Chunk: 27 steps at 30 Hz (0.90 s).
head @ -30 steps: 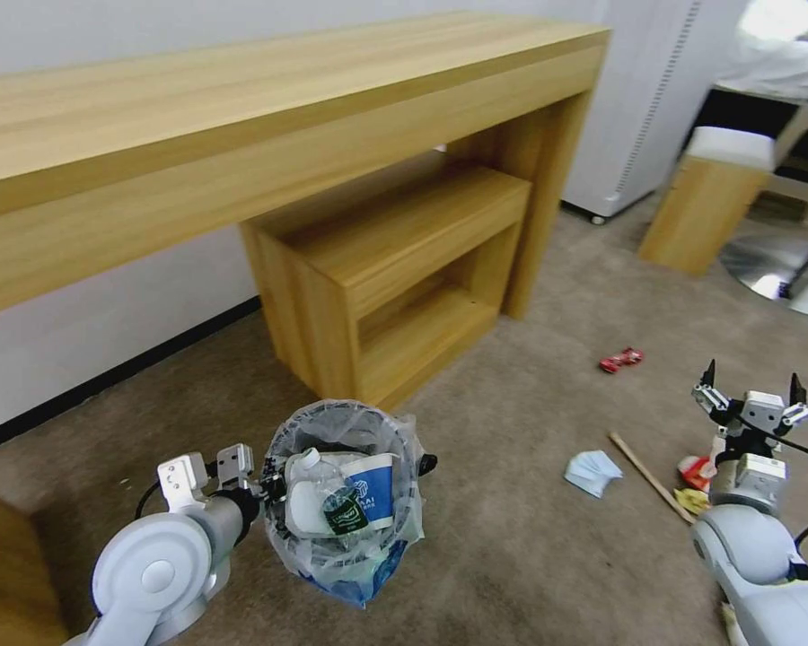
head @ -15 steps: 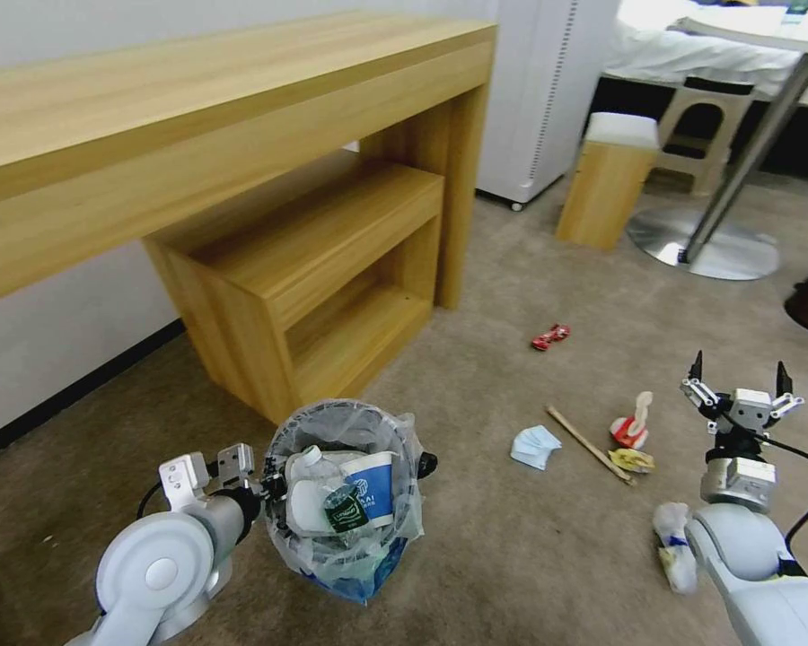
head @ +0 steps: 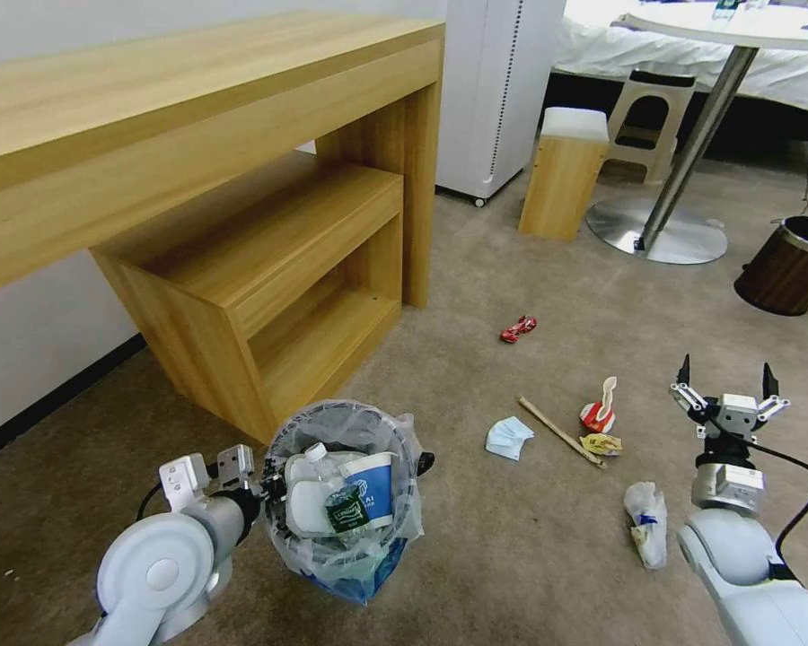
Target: Pick up the trash bin and place the garbage on the floor into it.
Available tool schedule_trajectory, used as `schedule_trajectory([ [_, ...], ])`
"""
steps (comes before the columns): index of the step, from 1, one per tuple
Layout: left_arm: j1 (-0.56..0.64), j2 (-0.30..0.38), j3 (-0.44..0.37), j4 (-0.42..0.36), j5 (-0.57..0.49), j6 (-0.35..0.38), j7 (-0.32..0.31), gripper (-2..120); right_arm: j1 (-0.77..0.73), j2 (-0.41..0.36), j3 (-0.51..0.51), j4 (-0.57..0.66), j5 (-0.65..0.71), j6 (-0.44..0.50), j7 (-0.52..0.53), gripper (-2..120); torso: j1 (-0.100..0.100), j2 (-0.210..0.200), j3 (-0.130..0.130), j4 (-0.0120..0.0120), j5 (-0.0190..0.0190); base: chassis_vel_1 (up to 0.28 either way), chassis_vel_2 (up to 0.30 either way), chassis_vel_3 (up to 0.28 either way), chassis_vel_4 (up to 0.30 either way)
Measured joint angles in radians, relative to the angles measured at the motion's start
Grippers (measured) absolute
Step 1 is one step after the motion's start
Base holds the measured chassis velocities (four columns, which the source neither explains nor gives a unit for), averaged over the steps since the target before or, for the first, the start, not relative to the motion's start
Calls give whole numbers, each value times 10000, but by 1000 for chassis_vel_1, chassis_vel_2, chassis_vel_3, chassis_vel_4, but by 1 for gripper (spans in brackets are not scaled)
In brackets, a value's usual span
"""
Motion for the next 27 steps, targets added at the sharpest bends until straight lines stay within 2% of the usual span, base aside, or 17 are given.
schedule_trajectory([
  [5,-10,-4,18,10,2,0,0,0,-36,-1,13,15,-21,28,-3,100,0,0,0,-3,0,0,0,0,0],
  [17,15,-9,-75,-58,-16,-39,-5,0,-52,195,120,35,-604,799,-246,100,0,0,0,0,0,0,0,0,0],
  [27,-18,-117,-74,-53,10,-76,-5,0,-182,245,464,105,-804,811,-274,100,0,1,-1,-2,0,0,0,0,0],
])
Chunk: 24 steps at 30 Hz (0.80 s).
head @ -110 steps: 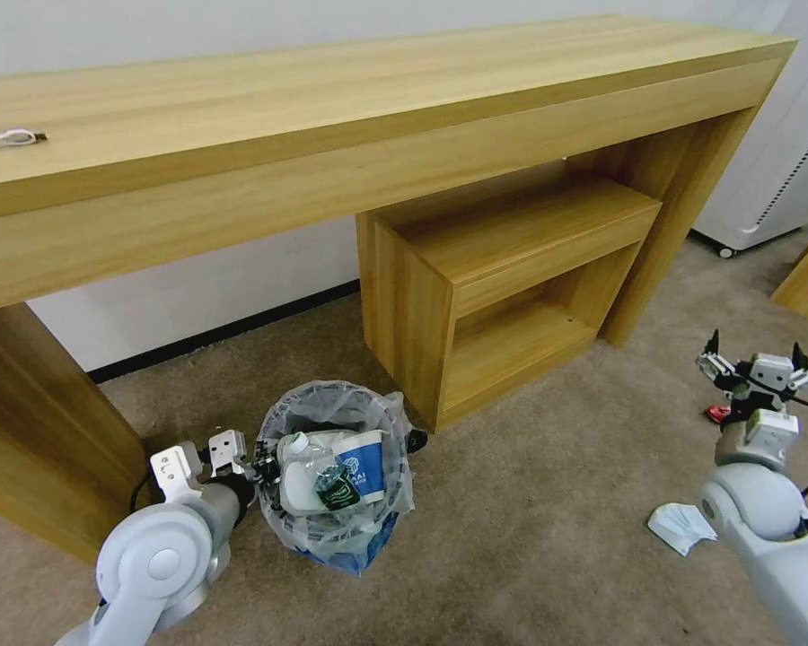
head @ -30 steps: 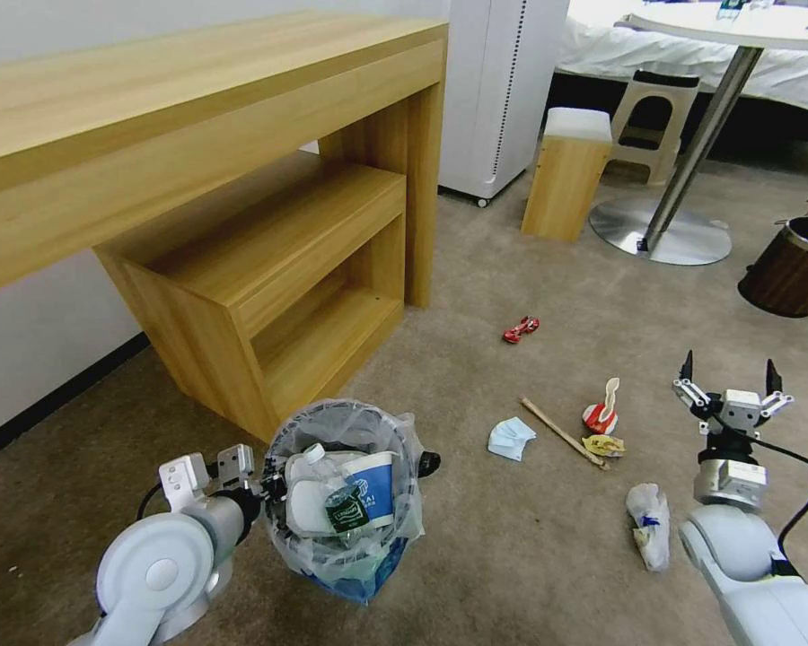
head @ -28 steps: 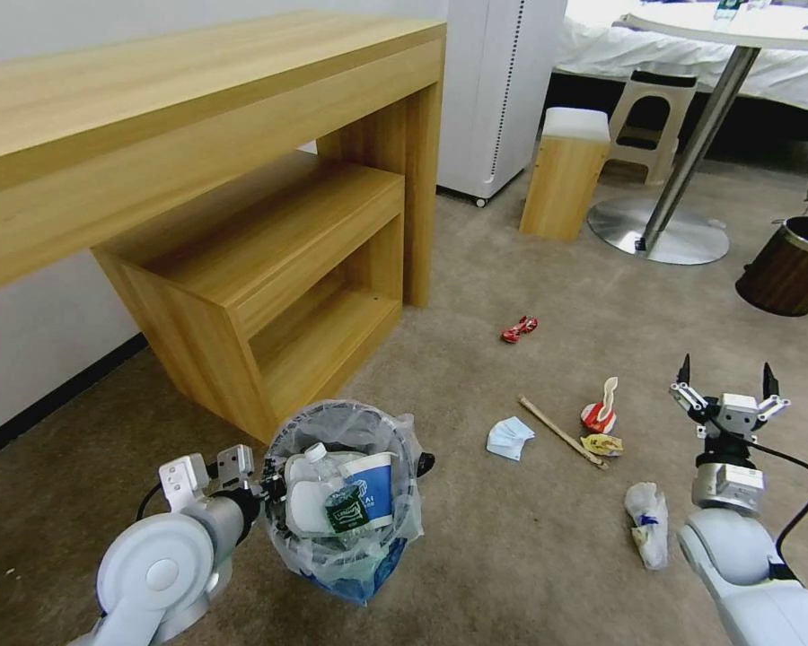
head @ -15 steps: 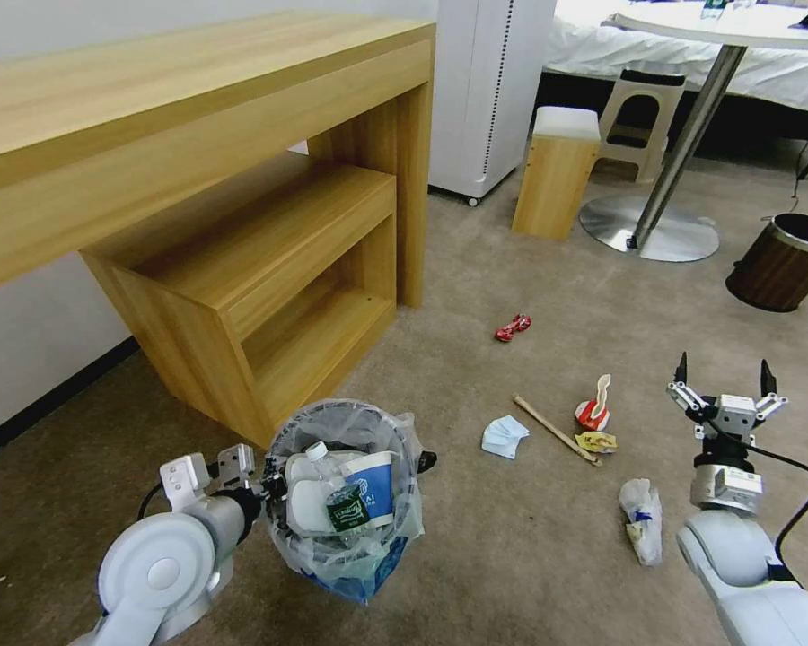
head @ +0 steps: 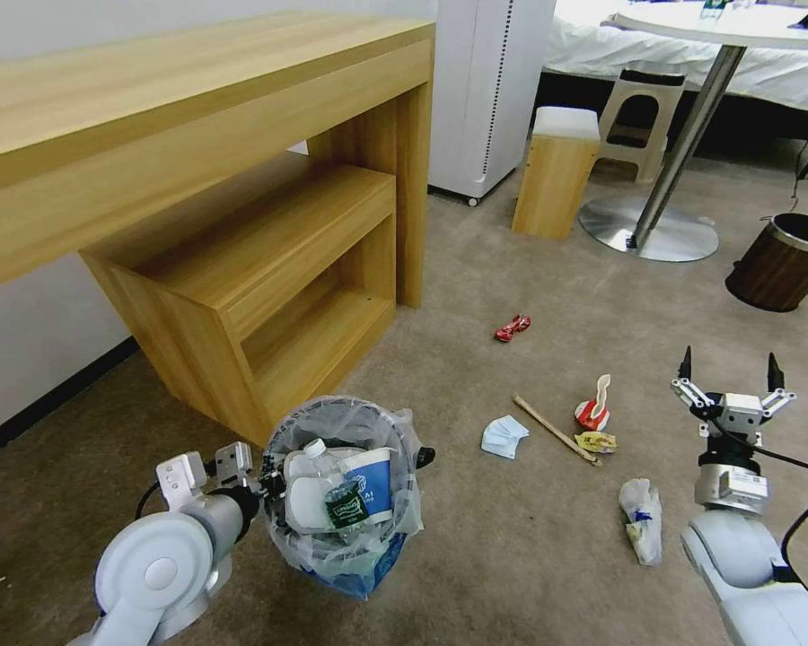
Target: Pick up the trash bin and place the garbage on the floor into it.
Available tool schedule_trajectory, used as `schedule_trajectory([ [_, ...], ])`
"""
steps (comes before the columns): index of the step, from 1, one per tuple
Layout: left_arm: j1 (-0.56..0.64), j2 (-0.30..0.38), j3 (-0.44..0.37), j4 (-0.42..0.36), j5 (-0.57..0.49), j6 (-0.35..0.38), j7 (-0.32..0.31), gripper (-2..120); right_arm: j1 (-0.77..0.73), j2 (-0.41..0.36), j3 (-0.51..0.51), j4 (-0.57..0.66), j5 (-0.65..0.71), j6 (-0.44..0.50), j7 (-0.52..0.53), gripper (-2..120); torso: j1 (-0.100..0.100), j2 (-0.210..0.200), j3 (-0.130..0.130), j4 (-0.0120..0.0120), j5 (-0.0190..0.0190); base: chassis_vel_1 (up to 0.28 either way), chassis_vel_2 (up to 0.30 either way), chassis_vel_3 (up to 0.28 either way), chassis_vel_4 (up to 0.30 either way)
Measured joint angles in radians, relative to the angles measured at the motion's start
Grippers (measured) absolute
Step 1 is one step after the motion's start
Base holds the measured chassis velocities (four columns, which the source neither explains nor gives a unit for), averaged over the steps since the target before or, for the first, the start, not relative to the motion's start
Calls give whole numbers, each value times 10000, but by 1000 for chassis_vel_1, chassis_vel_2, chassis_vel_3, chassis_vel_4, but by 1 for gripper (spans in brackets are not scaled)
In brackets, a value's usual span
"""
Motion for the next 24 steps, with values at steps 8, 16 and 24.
schedule_trajectory([
  [8,58,-49,-36,-19,37,-2,8,0,-84,40,100,83,-31,-127,2,100,0,0,0,1,0,0,0,0,0],
  [16,83,-100,-39,-34,66,-6,22,0,-207,86,133,116,-47,-32,-47,100,-1,0,-1,1,0,-12,13,7,-19],
  [24,91,-164,-23,-29,105,-9,38,0,-195,115,137,28,-27,130,-93,99,-1,0,0,0,2,-131,137,136,-147],
])
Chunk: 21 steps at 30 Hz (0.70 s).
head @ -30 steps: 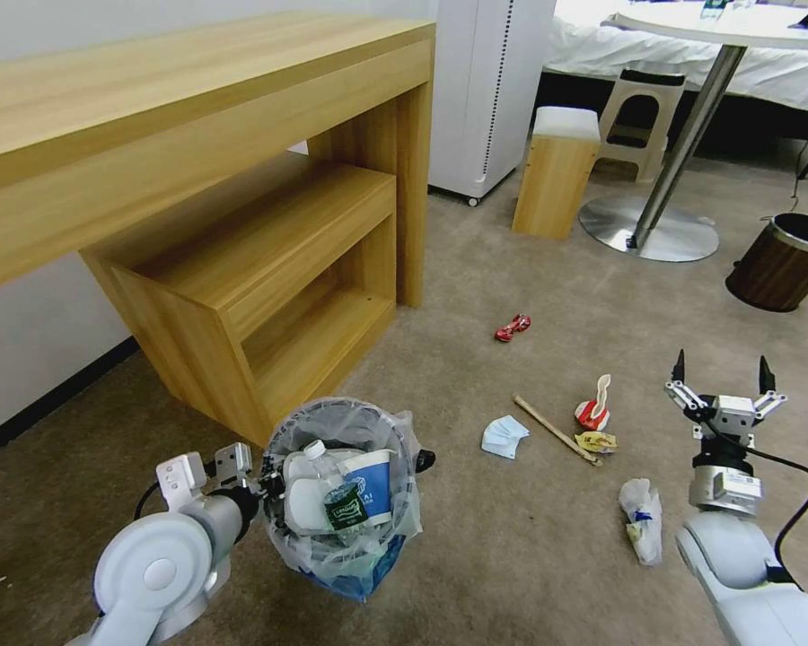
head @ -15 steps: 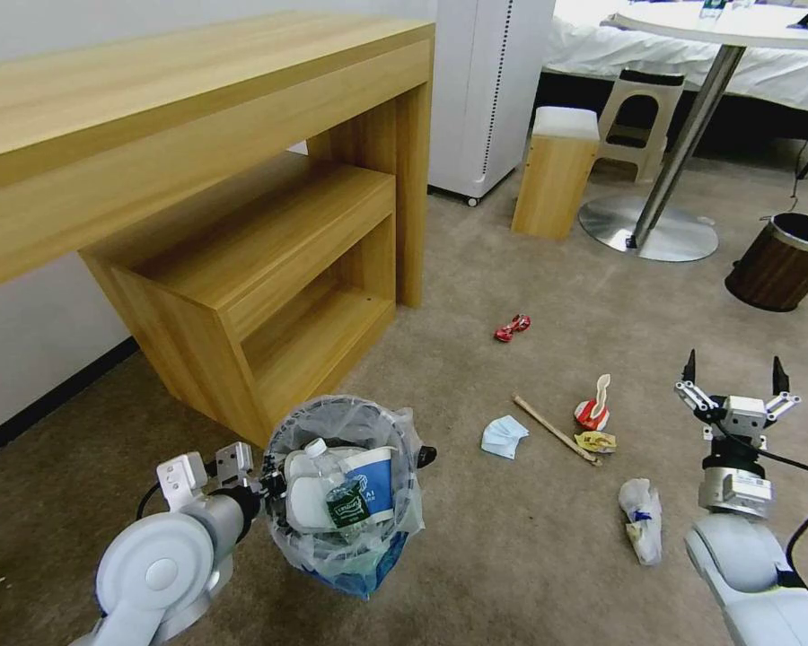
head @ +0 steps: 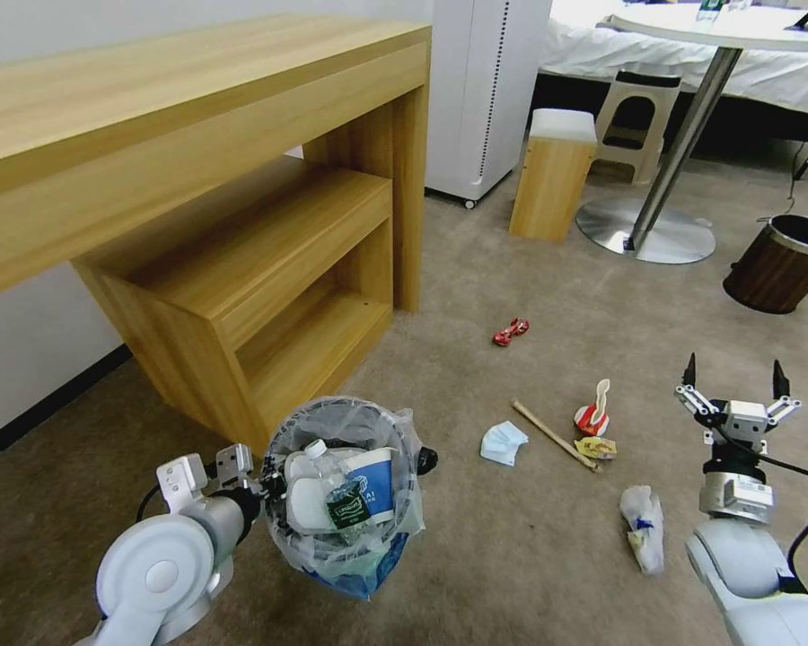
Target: Pick up the trash bin and place the garbage on the floor into it.
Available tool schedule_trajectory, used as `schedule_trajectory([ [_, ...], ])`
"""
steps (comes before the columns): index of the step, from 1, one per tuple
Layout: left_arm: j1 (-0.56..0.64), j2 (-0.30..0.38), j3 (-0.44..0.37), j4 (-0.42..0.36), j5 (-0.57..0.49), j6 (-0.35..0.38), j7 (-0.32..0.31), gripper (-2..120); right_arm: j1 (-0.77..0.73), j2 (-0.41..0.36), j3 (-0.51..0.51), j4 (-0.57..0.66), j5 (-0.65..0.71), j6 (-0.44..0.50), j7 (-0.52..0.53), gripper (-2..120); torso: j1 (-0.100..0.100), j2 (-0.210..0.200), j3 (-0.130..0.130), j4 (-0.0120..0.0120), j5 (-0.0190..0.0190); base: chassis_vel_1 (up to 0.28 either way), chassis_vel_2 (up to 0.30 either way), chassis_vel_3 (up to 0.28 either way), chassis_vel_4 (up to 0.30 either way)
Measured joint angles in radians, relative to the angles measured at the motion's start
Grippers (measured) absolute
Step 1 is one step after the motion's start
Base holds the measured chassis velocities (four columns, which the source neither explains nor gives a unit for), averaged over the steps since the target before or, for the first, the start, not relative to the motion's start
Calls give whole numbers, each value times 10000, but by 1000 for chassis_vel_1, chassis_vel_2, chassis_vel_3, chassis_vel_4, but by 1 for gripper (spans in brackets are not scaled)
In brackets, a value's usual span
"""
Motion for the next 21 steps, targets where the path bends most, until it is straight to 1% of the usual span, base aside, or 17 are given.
schedule_trajectory([
  [1,10,-13,4,7,29,-4,5,0,7,21,-1,-25,-6,12,-7,96,1,-1,2,3,4,-171,199,203,-161],
  [2,19,-16,4,16,53,-6,17,0,7,23,0,-30,-8,17,-7,96,2,0,3,1,0,-171,205,199,-161],
  [3,25,-19,0,16,64,-6,39,0,8,30,-2,-31,-14,27,-9,94,2,0,2,4,-4,-183,205,184,-194],
  [8,39,-19,-22,17,88,-20,62,0,16,30,-25,-44,-22,49,-17,93,3,0,3,3,-1,-142,153,140,-143],
  [9,39,-33,-22,19,89,-24,66,0,32,31,-46,-61,-49,67,-17,94,3,0,2,-1,-4,-106,83,101,-88],
  [10,39,-47,-20,22,95,-28,68,0,58,50,-79,-73,-65,93,-13,98,3,0,3,0,-2,-68,77,75,-53],
  [13,45,-62,-8,23,109,-34,71,0,69,70,-142,-72,-65,119,3,100,3,0,2,0,-2,-45,34,37,-36],
  [21,86,-50,-21,23,122,-39,72,0,151,46,-270,-219,-62,387,100,100,1,0,0,1,-2,0,0,0,0],
])
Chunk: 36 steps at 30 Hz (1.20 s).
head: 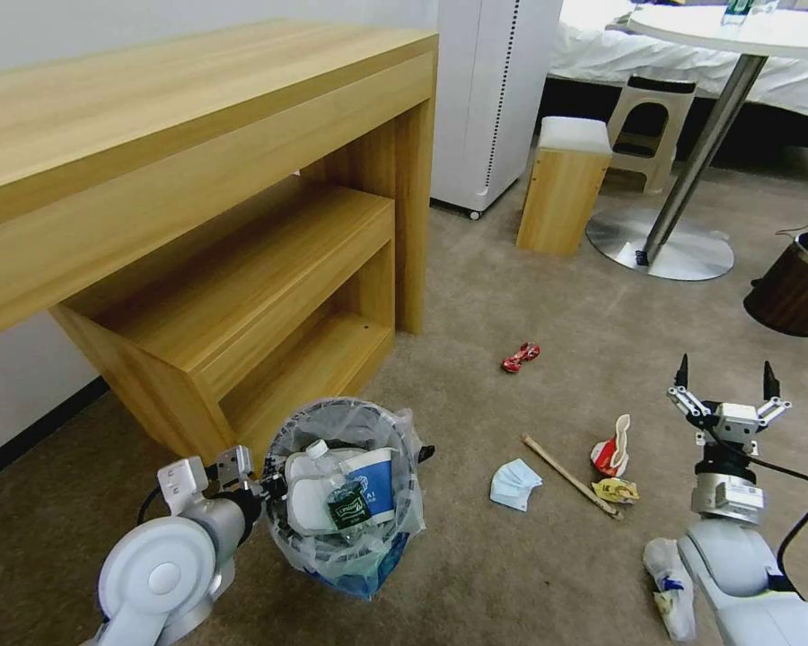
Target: Pick up the trash bin and place the garbage on the floor into it.
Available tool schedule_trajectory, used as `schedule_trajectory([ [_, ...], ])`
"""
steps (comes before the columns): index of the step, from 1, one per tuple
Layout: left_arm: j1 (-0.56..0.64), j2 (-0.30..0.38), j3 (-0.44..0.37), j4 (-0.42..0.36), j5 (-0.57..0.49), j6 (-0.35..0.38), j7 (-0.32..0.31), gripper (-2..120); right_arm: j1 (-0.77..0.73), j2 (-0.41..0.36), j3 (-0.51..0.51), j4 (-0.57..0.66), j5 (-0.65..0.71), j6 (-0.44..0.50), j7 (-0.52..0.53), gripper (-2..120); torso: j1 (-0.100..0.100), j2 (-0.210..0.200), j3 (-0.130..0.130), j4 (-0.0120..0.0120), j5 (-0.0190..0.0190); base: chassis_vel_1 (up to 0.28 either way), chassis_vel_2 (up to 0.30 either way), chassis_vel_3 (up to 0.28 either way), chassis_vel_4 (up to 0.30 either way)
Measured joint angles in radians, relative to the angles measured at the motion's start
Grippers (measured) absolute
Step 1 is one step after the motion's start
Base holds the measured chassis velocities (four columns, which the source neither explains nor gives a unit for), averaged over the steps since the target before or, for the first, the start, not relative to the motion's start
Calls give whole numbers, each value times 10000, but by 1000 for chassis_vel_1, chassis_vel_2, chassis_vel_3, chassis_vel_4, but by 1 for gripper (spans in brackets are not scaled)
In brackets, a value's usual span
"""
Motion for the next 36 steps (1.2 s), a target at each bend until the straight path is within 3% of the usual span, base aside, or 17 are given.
schedule_trajectory([
  [3,15,1,0,2,15,-2,3,0,-45,-46,-17,59,145,-12,32,100,0,0,0,0,1,0,0,0,0],
  [13,7,141,-1,113,7,-11,27,0,-1353,-753,321,927,1061,-1476,-92,100,0,0,0,0,2,0,0,0,0],
  [21,-130,290,98,467,31,-31,168,0,-2979,-1572,807,1524,1830,-1863,-98,100,0,0,0,1,1,0,0,0,0],
  [23,-229,389,114,671,35,-74,266,0,-4128,-2105,975,1953,2267,-2026,4,100,0,0,0,-4,-3,0,0,0,0],
  [30,-283,390,149,956,227,-141,490,0,-4801,-2428,830,2300,2487,-2652,67,100,-1,0,1,0,0,0,0,0,0],
  [36,-216,465,221,999,339,-173,567,0,-5116,-2611,968,2356,2580,-3360,-1244,100,0,0,0,1,-2,0,0,0,0],
])
